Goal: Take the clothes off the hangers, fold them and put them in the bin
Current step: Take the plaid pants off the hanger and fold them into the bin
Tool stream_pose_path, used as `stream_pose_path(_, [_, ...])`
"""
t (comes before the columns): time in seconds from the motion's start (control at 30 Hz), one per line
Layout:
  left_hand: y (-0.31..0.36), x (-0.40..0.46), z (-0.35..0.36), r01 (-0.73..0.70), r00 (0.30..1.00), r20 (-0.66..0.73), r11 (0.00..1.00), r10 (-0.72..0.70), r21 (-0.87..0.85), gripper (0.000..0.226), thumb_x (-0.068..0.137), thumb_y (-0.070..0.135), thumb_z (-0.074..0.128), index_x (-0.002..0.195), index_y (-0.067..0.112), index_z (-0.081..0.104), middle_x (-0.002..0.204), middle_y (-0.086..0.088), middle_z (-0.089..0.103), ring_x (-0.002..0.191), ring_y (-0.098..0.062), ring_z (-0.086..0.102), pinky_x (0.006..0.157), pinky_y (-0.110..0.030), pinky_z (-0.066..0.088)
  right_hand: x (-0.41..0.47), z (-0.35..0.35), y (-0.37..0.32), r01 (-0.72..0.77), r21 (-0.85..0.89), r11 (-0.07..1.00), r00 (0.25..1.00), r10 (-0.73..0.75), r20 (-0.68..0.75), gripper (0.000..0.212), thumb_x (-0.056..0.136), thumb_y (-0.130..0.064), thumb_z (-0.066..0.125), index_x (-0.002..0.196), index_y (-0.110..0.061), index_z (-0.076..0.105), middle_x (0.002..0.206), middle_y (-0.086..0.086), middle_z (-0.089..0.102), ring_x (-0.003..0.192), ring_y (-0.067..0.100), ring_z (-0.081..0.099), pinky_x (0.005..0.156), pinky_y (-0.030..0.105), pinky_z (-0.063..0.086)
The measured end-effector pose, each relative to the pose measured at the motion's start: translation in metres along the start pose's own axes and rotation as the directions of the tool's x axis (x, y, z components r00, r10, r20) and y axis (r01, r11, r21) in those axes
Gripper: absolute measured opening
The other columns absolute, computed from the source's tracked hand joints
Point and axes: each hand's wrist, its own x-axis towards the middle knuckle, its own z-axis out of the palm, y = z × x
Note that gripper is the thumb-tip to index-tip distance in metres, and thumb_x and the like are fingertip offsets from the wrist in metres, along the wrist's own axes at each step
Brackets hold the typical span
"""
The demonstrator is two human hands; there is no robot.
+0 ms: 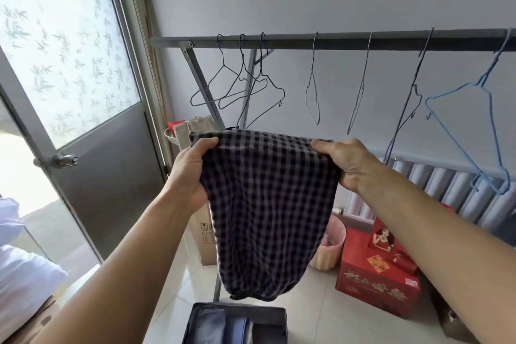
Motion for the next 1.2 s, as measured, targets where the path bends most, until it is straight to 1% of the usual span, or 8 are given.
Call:
stream_pose_path(0.1, [0.003, 0.002, 0.003, -0.131, 0.988, -0.074, 0.989, 0.136, 0.070, 0.027, 0.091, -0.005, 0.056, 0.117, -0.001, 0.060, 0.091, -0.015, 0.073, 0.075, -0.024, 0.074, 0.063, -0.036, 0.060, 0.004, -0.002, -0.004, 0.068, 0.029, 0.997, 0.997, -0.066, -0.045, 0.030, 0.083, -0.009, 0.076, 0.104, 0.006, 0.060, 0.100, 0.013, 0.064, 0.092, 0.026, 0.064, 0.089, 0.045, 0.055])
stream_pose_path(0.23, [0.014, -0.001, -0.003, -0.238, 0.971, 0.024, 0.964, 0.237, 0.121, 0.067, 0.086, -0.021, 0.049, 0.137, 0.024, 0.051, 0.099, -0.007, 0.074, 0.089, -0.022, 0.073, 0.075, -0.039, 0.061, -0.004, -0.009, -0.017, 0.124, 0.126, 0.984, 0.969, -0.148, 0.200, 0.026, 0.084, 0.003, 0.067, 0.109, -0.003, 0.061, 0.094, 0.007, 0.063, 0.082, 0.018, 0.064, 0.074, 0.028, 0.054])
stream_pose_path(0.37, [0.024, 0.001, -0.007, -0.285, 0.957, 0.073, 0.871, 0.280, 0.400, 0.064, 0.079, -0.020, 0.063, 0.135, 0.010, 0.055, 0.110, -0.009, 0.072, 0.099, -0.023, 0.071, 0.082, -0.034, 0.060, -0.012, -0.016, -0.025, 0.259, -0.199, 0.945, 0.934, -0.192, 0.300, 0.048, 0.080, 0.020, 0.058, 0.124, 0.000, 0.054, 0.097, 0.010, 0.058, 0.088, 0.020, 0.060, 0.077, 0.024, 0.051])
stream_pose_path(0.6, [0.028, 0.002, -0.011, -0.321, 0.909, 0.217, 0.266, 0.357, 0.909, 0.038, 0.084, 0.009, 0.075, 0.120, 0.015, 0.064, 0.103, -0.002, 0.066, 0.093, -0.014, 0.064, 0.083, -0.026, 0.053, -0.016, -0.021, -0.031, 0.480, -0.730, 0.486, 0.877, -0.265, 0.400, 0.017, 0.093, -0.003, 0.059, 0.108, -0.007, 0.066, 0.099, 0.011, 0.068, 0.092, 0.023, 0.063, 0.084, 0.033, 0.049])
stream_pose_path(0.73, [0.039, -0.003, -0.011, -0.365, 0.871, 0.319, 0.058, 0.374, 0.929, 0.012, 0.091, 0.025, 0.069, 0.080, 0.030, 0.066, 0.084, 0.009, 0.064, 0.075, -0.005, 0.058, 0.068, -0.018, 0.042, -0.015, -0.032, -0.035, 0.467, -0.775, 0.425, 0.883, -0.176, 0.435, 0.022, 0.099, -0.017, 0.053, 0.088, -0.005, 0.069, 0.081, 0.010, 0.067, 0.077, 0.027, 0.059, 0.077, 0.034, 0.047])
stream_pose_path(0.8, [0.040, -0.003, -0.013, -0.389, 0.878, 0.292, 0.211, 0.379, 0.897, 0.014, 0.091, 0.024, 0.069, 0.076, 0.023, 0.069, 0.085, 0.005, 0.065, 0.071, -0.007, 0.059, 0.065, -0.018, 0.046, -0.015, -0.037, -0.035, 0.467, -0.723, 0.509, 0.881, -0.192, 0.433, 0.021, 0.099, -0.020, 0.054, 0.090, -0.012, 0.071, 0.092, 0.006, 0.074, 0.090, 0.023, 0.068, 0.087, 0.033, 0.052])
stream_pose_path(0.97, [0.033, -0.002, -0.012, -0.171, 0.985, 0.086, 0.902, 0.149, 0.397, 0.025, 0.097, 0.022, 0.057, 0.099, 0.001, 0.070, 0.098, -0.012, 0.075, 0.085, -0.018, 0.073, 0.076, -0.029, 0.060, -0.020, -0.033, -0.030, 0.295, -0.153, 0.943, 0.880, -0.205, 0.429, 0.026, 0.099, -0.022, 0.052, 0.102, -0.004, 0.070, 0.101, 0.006, 0.075, 0.096, 0.016, 0.071, 0.083, 0.024, 0.054])
stream_pose_path(1.2, [0.012, 0.010, -0.007, 0.045, 0.999, -0.009, 0.984, -0.044, 0.170, 0.042, 0.094, 0.041, 0.058, 0.108, 0.002, 0.067, 0.098, -0.013, 0.076, 0.082, -0.021, 0.075, 0.069, -0.034, 0.062, -0.024, -0.010, -0.023, 0.101, 0.063, 0.993, 0.941, -0.116, 0.317, 0.043, 0.103, -0.038, 0.041, 0.095, -0.004, 0.066, 0.080, 0.008, 0.075, 0.071, 0.021, 0.073, 0.058, 0.030, 0.059])
